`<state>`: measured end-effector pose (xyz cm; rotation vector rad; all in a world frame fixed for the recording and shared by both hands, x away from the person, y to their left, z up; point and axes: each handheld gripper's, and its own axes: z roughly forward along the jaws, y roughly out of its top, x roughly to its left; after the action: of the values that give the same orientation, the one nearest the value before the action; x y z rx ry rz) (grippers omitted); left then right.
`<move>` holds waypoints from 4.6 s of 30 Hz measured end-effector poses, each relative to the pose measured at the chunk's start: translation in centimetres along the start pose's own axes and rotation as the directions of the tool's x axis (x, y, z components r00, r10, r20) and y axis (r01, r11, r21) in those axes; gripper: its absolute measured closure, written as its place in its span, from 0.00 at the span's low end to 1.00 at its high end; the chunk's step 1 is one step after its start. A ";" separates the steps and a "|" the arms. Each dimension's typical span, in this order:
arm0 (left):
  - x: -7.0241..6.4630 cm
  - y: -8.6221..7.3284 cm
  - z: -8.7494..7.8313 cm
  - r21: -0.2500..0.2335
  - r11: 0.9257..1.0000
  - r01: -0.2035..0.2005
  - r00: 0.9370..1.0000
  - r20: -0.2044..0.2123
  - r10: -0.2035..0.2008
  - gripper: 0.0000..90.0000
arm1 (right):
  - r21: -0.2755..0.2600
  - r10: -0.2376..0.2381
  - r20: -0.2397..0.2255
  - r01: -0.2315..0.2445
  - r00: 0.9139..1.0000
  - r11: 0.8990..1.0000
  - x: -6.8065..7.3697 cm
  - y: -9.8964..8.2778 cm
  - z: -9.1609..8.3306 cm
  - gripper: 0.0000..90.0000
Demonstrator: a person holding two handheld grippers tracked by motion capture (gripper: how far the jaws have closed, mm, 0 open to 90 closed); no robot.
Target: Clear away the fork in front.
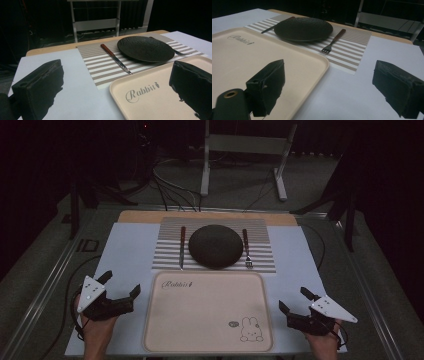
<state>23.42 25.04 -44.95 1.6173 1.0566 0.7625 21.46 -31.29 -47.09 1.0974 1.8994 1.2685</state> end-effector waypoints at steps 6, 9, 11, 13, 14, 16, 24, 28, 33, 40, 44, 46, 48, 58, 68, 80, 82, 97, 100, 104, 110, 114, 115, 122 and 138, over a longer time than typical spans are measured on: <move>-0.1 -0.1 0.1 0.005 1.000 -0.005 1.000 -0.009 0.005 0.00 | -0.001 0.010 0.015 -0.010 1.000 1.000 -0.1 0.0 -0.1 0.12; -0.2 -0.1 0.1 0.004 1.000 -0.006 1.000 -0.012 0.006 0.00 | -0.001 0.013 0.022 -0.013 1.000 1.000 -0.1 0.0 -0.1 0.12; -0.2 -0.1 0.2 0.006 1.000 -0.007 1.000 -0.015 0.008 0.00 | -0.002 0.015 0.028 -0.015 0.999 1.000 -0.1 0.1 -0.1 0.12; -0.2 -0.2 0.2 0.006 1.000 -0.007 1.000 -0.017 0.007 0.00 | -0.002 0.019 0.028 -0.019 0.999 1.000 -0.1 0.1 0.0 0.12; -0.2 -0.2 0.2 0.005 1.000 -0.007 1.000 -0.021 0.007 0.00 | -0.001 0.017 0.030 -0.017 0.999 1.000 0.0 0.1 0.0 0.12; -0.2 -0.2 0.3 0.006 1.000 -0.009 1.000 -0.021 0.009 0.00 | 0.000 0.018 0.034 -0.018 0.999 1.000 0.1 0.2 0.0 0.12; -0.4 -0.4 0.8 0.016 1.000 -0.017 0.999 -0.027 0.018 0.00 | -0.002 0.034 0.039 -0.033 0.999 0.999 0.3 0.5 0.1 0.12; -0.5 -0.4 1.0 0.020 1.000 -0.021 0.999 -0.033 0.021 0.00 | -0.003 0.041 0.040 -0.041 0.998 0.999 0.5 0.9 0.2 0.12; -0.6 -0.5 1.1 0.024 0.999 -0.024 0.999 -0.040 0.025 0.00 | 0.004 0.045 0.049 -0.045 0.998 0.999 0.6 1.5 0.4 0.12; -0.5 -0.6 1.1 0.024 1.000 -0.014 0.998 -0.053 0.015 0.00 | 0.015 0.039 0.057 -0.040 0.998 0.999 0.7 2.8 0.9 0.12; -0.4 -0.7 1.1 0.028 1.000 -0.015 0.998 -0.059 0.016 0.00 | 0.020 0.029 0.055 -0.030 0.998 0.999 0.8 3.3 1.3 0.12; -0.4 -0.7 1.1 0.026 1.000 -0.014 0.998 -0.060 0.016 0.00 | 0.025 0.017 0.062 -0.019 0.998 1.000 0.9 3.7 1.8 0.13; -0.4 -0.7 1.1 0.027 1.000 -0.013 0.998 -0.062 0.015 0.00 | 0.027 0.018 0.062 -0.020 0.998 0.999 1.0 3.9 2.0 0.13; -0.4 -0.8 1.2 0.036 0.999 -0.020 0.998 -0.065 0.022 0.00 | 0.031 0.007 0.056 -0.009 0.998 0.999 1.1 5.3 3.5 0.13; -0.4 -0.8 1.4 0.043 0.999 -0.025 0.997 -0.069 0.028 0.00 | 0.053 0.006 0.052 -0.008 0.999 0.999 1.2 6.3 5.2 0.13; -0.6 -0.8 1.5 0.053 0.997 -0.047 0.996 -0.072 0.051 0.00 | 0.080 -0.005 0.058 0.000 0.998 0.997 1.2 7.7 7.1 0.13; -0.7 -0.8 1.5 0.054 0.997 -0.050 0.996 -0.071 0.053 0.00 | 0.081 -0.004 0.058 -0.001 0.998 0.997 1.2 8.0 7.5 0.13; -0.7 -0.8 1.6 0.058 0.996 -0.061 0.995 -0.074 0.065 0.00 | 0.090 0.015 0.075 -0.021 0.997 0.996 0.4 10.1 10.0 0.12; -0.7 -0.8 1.6 0.056 0.997 -0.059 0.995 -0.074 0.063 0.00 | 0.095 0.013 0.080 -0.020 0.997 0.995 0.4 10.4 10.6 0.12; -0.7 -0.8 1.6 0.055 0.997 -0.057 0.995 -0.075 0.061 0.00 | 0.100 0.013 0.090 -0.022 0.996 0.995 0.2 10.7 11.3 0.12; -0.6 -0.8 1.6 0.058 0.997 -0.058 0.995 -0.076 0.062 0.00 | 0.110 0.030 0.109 -0.042 0.994 0.993 -0.3 11.2 12.4 0.12; -0.6 -0.8 1.6 0.059 0.997 -0.057 0.995 -0.076 0.061 0.00 | 0.125 0.037 0.110 -0.051 0.993 0.991 -0.6 11.3 13.0 0.12; -0.6 -0.8 1.6 0.059 0.997 -0.057 0.995 -0.076 0.062 0.00 | 0.129 0.040 0.109 -0.054 0.993 0.990 -0.7 11.3 13.2 0.12; -0.5 -0.9 1.6 0.060 0.997 -0.056 0.995 -0.078 0.060 0.00 | 0.150 0.038 0.114 -0.055 0.993 0.987 -1.3 11.8 14.4 0.12; -0.4 -0.9 1.6 0.059 0.997 -0.057 0.995 -0.077 0.062 0.00 | 0.242 0.077 0.141 -0.110 0.987 0.964 -2.9 12.1 18.2 0.12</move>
<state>24.44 24.06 -46.24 1.6854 1.0991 0.8489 41.47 -23.44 -42.38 1.3792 1.9635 0.9976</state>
